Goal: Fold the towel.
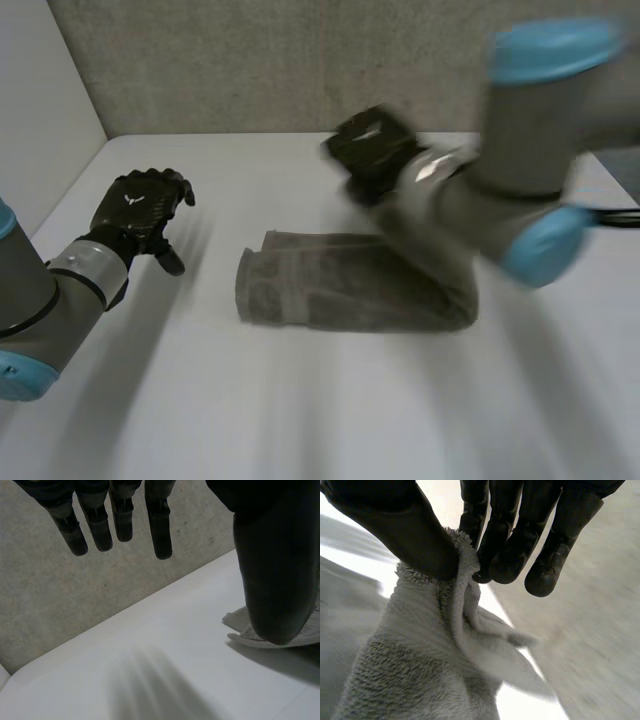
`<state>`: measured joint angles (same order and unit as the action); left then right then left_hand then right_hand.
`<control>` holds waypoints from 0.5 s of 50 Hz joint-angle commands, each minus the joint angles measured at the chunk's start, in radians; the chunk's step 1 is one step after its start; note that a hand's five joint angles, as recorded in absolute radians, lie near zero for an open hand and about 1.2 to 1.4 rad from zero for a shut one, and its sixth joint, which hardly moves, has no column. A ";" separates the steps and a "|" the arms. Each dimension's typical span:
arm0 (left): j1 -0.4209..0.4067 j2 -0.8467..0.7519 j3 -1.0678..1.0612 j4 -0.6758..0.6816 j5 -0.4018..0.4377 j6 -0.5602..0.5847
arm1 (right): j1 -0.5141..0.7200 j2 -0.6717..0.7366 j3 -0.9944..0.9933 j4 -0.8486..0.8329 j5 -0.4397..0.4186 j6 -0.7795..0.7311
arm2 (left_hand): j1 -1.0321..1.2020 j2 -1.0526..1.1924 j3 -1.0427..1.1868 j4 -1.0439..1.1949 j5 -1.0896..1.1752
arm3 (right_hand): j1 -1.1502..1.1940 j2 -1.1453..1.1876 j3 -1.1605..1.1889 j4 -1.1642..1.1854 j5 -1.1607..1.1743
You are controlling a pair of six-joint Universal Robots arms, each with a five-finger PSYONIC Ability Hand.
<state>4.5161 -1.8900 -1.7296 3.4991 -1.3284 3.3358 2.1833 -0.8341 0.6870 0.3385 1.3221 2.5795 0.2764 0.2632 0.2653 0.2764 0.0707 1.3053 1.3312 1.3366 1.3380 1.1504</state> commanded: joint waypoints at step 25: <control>-0.098 -0.032 0.042 0.006 0.005 -0.044 | -0.246 -0.246 0.608 -0.084 -0.081 0.102 | -0.057 -0.044 -0.046 -0.057 -0.026 | -0.991 -1.017 -1.023 -1.024 -1.011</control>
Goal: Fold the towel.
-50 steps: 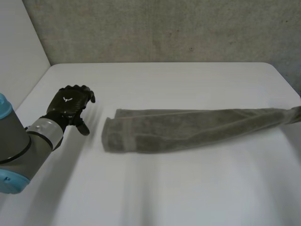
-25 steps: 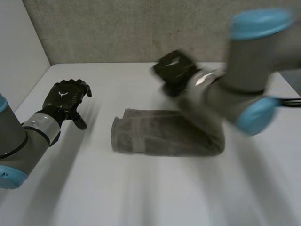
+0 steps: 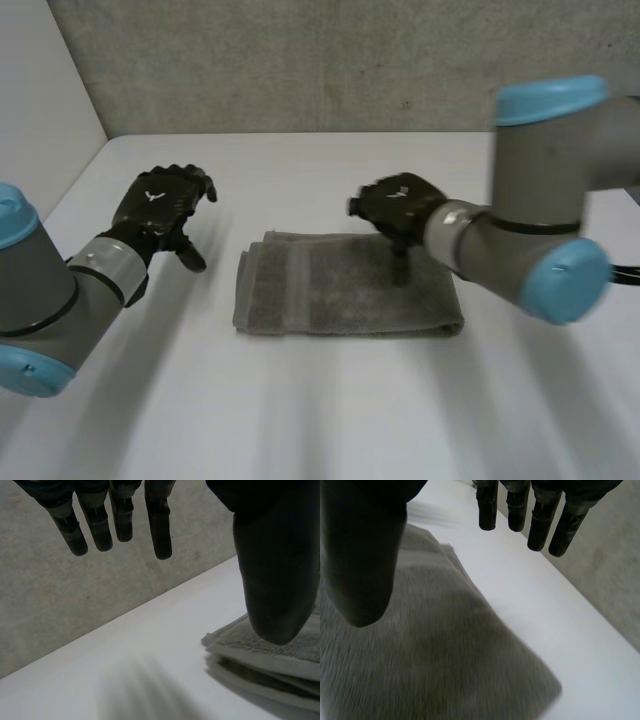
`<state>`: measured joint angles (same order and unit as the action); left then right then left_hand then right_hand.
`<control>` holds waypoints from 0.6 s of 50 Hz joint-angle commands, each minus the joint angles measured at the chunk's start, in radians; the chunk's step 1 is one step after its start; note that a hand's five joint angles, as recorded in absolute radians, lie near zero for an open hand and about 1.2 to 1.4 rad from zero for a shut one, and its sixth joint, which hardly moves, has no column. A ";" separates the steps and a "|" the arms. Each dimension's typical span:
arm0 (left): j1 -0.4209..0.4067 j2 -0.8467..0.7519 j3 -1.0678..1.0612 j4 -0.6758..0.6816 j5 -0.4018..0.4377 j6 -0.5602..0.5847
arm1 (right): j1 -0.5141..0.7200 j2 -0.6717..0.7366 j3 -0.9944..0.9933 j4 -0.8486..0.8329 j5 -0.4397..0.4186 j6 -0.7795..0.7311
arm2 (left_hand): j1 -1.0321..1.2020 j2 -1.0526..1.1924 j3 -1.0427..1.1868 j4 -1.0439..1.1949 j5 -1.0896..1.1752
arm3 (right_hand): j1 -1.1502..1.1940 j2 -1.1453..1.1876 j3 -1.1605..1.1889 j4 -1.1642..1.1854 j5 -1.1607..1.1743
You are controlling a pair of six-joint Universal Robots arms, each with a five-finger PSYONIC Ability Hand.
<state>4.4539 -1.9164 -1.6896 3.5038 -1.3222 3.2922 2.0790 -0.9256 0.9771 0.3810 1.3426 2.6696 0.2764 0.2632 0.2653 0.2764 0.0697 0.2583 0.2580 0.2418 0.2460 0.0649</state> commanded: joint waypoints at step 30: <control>-0.065 -0.007 0.001 0.001 -0.008 -0.002 | -0.238 -0.239 0.545 -0.426 -0.143 0.004 | -0.057 -0.044 -0.046 -0.057 -0.025 | 1.138 1.138 1.154 1.150 1.157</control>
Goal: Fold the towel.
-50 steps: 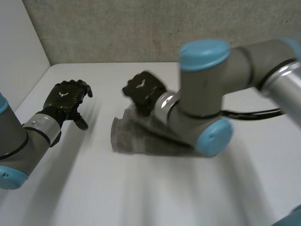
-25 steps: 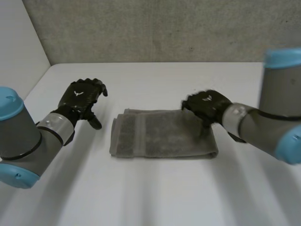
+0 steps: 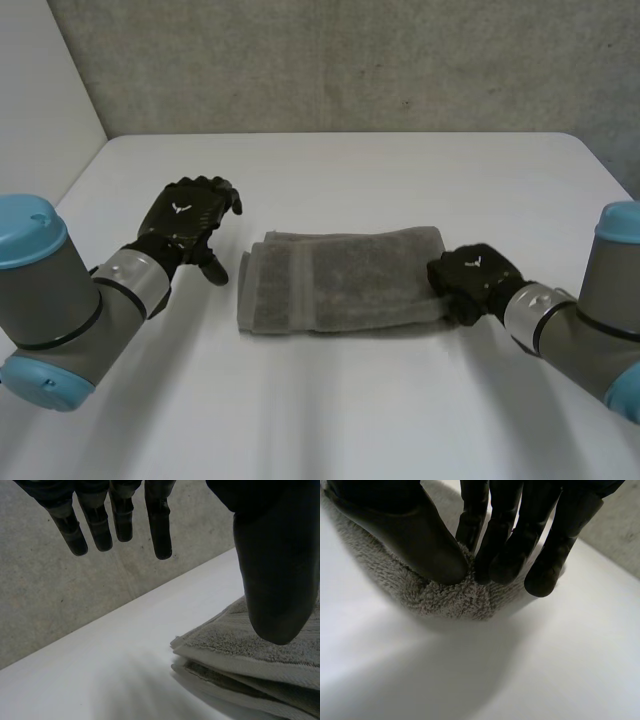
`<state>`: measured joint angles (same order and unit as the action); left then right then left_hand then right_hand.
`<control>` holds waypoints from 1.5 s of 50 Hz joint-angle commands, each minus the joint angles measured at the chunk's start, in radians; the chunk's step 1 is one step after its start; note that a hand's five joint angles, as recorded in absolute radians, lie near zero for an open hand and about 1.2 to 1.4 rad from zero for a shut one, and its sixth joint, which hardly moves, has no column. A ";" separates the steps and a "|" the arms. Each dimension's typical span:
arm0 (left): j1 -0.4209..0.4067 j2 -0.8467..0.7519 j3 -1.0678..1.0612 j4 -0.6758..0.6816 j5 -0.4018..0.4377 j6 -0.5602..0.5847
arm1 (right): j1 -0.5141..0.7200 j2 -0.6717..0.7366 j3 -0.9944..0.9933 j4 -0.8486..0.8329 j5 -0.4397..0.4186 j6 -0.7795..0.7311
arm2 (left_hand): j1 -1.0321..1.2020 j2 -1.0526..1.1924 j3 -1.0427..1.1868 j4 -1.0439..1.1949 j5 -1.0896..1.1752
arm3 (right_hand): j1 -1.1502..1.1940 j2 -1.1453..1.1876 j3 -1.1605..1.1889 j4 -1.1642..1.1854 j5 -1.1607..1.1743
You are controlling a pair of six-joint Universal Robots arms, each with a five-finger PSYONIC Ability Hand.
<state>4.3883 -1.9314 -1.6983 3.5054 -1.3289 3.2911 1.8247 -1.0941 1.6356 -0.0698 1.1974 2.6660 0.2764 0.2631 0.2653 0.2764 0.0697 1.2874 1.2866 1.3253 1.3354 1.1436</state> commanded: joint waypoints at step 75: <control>-0.089 -0.205 0.123 -0.083 -0.004 -0.268 | 0.331 0.419 -0.658 0.237 0.166 0.376 | -0.034 -0.020 -0.022 -0.034 -0.001 | -1.113 -1.112 -1.151 -1.161 -1.144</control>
<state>4.2891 -2.1240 -1.5670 3.4273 -1.3318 3.0214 2.1480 -0.7406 1.0108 0.1719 1.3528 3.0463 0.2764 0.2632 0.2653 0.2764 0.0698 0.2477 0.2537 0.2340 0.2414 0.0590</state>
